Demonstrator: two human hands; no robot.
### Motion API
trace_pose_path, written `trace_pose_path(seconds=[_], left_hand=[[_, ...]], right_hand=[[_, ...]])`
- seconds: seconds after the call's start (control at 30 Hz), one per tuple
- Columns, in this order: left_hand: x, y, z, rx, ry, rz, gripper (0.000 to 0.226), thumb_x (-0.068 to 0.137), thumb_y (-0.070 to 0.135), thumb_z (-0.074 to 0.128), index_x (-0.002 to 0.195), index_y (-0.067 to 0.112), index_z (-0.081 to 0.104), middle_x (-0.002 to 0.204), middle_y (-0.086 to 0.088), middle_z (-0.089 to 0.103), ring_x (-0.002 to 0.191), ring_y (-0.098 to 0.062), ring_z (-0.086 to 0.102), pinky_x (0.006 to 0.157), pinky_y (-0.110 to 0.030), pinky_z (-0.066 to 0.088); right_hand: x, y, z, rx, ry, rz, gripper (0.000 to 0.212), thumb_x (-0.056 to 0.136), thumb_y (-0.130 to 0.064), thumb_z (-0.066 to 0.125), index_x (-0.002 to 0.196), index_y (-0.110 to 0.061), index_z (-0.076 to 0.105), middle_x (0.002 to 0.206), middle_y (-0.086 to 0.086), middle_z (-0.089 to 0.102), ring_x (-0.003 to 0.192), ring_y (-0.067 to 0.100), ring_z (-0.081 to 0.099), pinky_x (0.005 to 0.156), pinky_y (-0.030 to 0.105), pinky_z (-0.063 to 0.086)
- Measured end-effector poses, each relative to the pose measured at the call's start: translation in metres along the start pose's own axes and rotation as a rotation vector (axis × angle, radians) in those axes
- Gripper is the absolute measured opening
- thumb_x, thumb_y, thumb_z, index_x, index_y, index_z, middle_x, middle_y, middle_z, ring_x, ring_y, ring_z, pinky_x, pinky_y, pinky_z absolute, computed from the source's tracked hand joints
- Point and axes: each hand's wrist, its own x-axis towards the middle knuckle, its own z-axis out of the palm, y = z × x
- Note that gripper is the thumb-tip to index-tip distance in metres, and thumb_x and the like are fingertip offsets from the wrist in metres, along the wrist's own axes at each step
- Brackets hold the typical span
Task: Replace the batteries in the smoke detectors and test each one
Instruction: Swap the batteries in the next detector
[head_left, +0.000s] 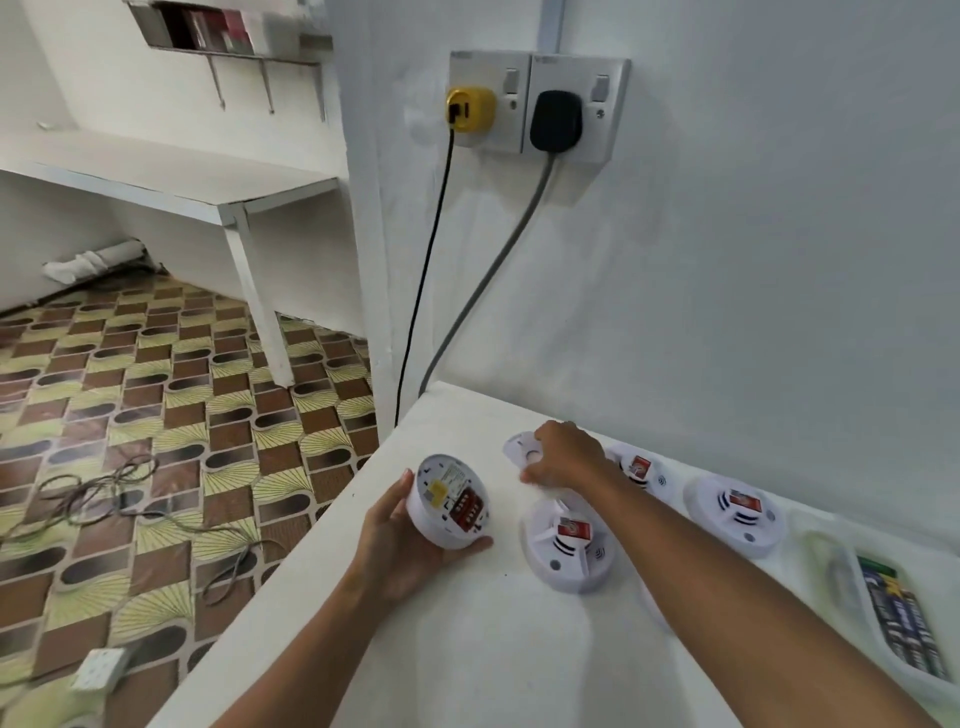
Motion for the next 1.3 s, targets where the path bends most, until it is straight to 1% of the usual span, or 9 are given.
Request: trace_pose_path(seconds=[0.17, 0.37, 0.5, 0.63, 0.73, 0.83, 0.9, 1.03, 1.3], left_hand=[[0.005, 0.001, -0.003, 0.006, -0.023, -0.001, 0.075, 0.045, 0.036, 0.093, 0.111, 0.008, 0.071, 0.118, -0.024, 0.064, 0.112, -0.049, 0.054, 0.089, -0.069, 0.045], [0.007, 0.001, -0.001, -0.011, -0.002, 0.019, 0.074, 0.044, 0.04, 0.093, 0.108, 0.009, 0.073, 0.119, -0.025, 0.064, 0.106, -0.048, 0.061, 0.082, -0.066, 0.05], [0.008, 0.001, -0.005, -0.001, 0.007, 0.026, 0.056, 0.086, 0.049, 0.051, 0.125, 0.011, 0.059, 0.123, -0.021, 0.064, 0.105, -0.042, 0.064, 0.094, -0.064, 0.044], [0.009, 0.0, -0.007, 0.024, 0.005, 0.02, 0.054, 0.096, 0.048, 0.034, 0.13, 0.01, 0.053, 0.125, -0.019, 0.063, 0.106, -0.039, 0.065, 0.096, -0.063, 0.043], [0.01, -0.001, -0.01, 0.049, -0.019, 0.015, 0.057, 0.094, 0.049, 0.039, 0.134, 0.01, 0.051, 0.129, -0.02, 0.06, 0.11, -0.04, 0.063, 0.095, -0.063, 0.045], [0.012, 0.0, -0.012, 0.07, -0.073, 0.021, 0.068, 0.075, 0.05, 0.071, 0.128, 0.009, 0.06, 0.131, -0.022, 0.058, 0.113, -0.041, 0.061, 0.088, -0.061, 0.05], [0.012, 0.0, -0.012, 0.075, -0.088, 0.013, 0.075, 0.058, 0.047, 0.086, 0.12, 0.01, 0.066, 0.13, -0.022, 0.059, 0.112, -0.042, 0.061, 0.085, -0.06, 0.051], [0.014, 0.0, -0.012, 0.061, -0.099, 0.009, 0.075, 0.05, 0.046, 0.09, 0.114, 0.011, 0.071, 0.127, -0.023, 0.061, 0.11, -0.042, 0.062, 0.083, -0.061, 0.052], [0.012, -0.001, -0.011, 0.025, -0.115, 0.022, 0.074, 0.052, 0.045, 0.089, 0.115, 0.011, 0.07, 0.129, -0.022, 0.06, 0.114, -0.041, 0.061, 0.084, -0.063, 0.051]], right_hand=[[-0.002, -0.01, -0.006, 0.004, 0.037, -0.007, 0.05, 0.075, -0.027, 0.072, 0.117, -0.007, 0.053, 0.12, 0.015, 0.059, 0.105, 0.033, 0.059, 0.076, 0.031, 0.045], [-0.042, -0.046, -0.03, 0.484, 0.01, -0.243, 0.082, 0.067, -0.022, 0.075, 0.141, -0.01, 0.043, 0.094, 0.006, 0.065, 0.081, 0.017, 0.059, 0.069, 0.024, 0.047], [-0.069, -0.066, -0.028, 0.376, -0.114, -0.389, 0.047, 0.063, -0.027, 0.072, 0.109, -0.015, 0.065, 0.088, 0.002, 0.06, 0.074, 0.016, 0.054, 0.058, 0.022, 0.041], [-0.072, -0.071, -0.022, 0.303, -0.12, -0.402, 0.044, 0.07, -0.026, 0.076, 0.11, -0.015, 0.063, 0.094, -0.002, 0.053, 0.082, 0.015, 0.052, 0.056, 0.014, 0.034], [-0.069, -0.071, -0.024, 0.31, -0.134, -0.401, 0.03, 0.069, -0.023, 0.077, 0.096, -0.016, 0.064, 0.087, 0.0, 0.055, 0.072, 0.011, 0.051, 0.056, 0.016, 0.035], [-0.066, -0.071, -0.027, 0.293, -0.166, -0.413, 0.022, 0.068, -0.022, 0.078, 0.075, -0.016, 0.059, 0.072, 0.0, 0.045, 0.059, 0.011, 0.041, 0.052, 0.021, 0.031], [-0.066, -0.073, -0.029, 0.277, -0.186, -0.416, 0.023, 0.068, -0.023, 0.08, 0.081, -0.013, 0.065, 0.068, -0.002, 0.044, 0.058, 0.011, 0.041, 0.05, 0.02, 0.03], [-0.061, -0.076, -0.031, 0.256, -0.209, -0.403, 0.041, 0.066, -0.029, 0.083, 0.098, -0.007, 0.071, 0.075, 0.0, 0.054, 0.066, 0.015, 0.05, 0.056, 0.024, 0.037], [-0.058, -0.083, -0.032, 0.333, -0.236, -0.357, 0.031, 0.072, -0.032, 0.081, 0.078, -0.004, 0.07, 0.061, 0.001, 0.045, 0.056, 0.015, 0.04, 0.051, 0.023, 0.029]])
